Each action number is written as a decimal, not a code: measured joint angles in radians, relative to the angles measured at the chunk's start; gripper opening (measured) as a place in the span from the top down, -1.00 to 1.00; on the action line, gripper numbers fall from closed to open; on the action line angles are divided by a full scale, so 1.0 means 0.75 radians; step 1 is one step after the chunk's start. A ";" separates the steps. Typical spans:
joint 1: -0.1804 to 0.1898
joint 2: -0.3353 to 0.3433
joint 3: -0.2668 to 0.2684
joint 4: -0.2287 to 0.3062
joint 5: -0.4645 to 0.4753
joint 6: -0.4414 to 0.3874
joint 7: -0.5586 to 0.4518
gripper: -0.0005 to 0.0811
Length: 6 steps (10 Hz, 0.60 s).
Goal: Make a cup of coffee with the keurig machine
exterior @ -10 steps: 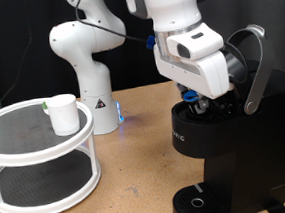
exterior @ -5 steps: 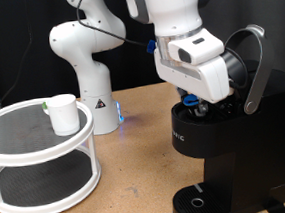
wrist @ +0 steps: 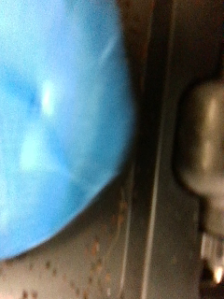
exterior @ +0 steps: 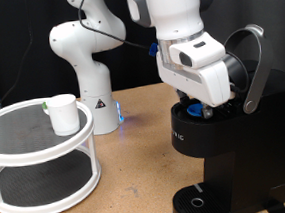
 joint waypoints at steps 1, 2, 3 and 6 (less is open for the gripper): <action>0.000 0.001 0.000 0.007 0.001 0.006 0.000 -0.59; -0.001 0.001 0.000 0.008 0.002 0.003 0.000 -0.86; -0.003 0.000 -0.002 0.008 0.014 0.001 -0.001 -0.86; -0.014 -0.027 -0.031 0.008 0.100 -0.048 -0.092 -0.98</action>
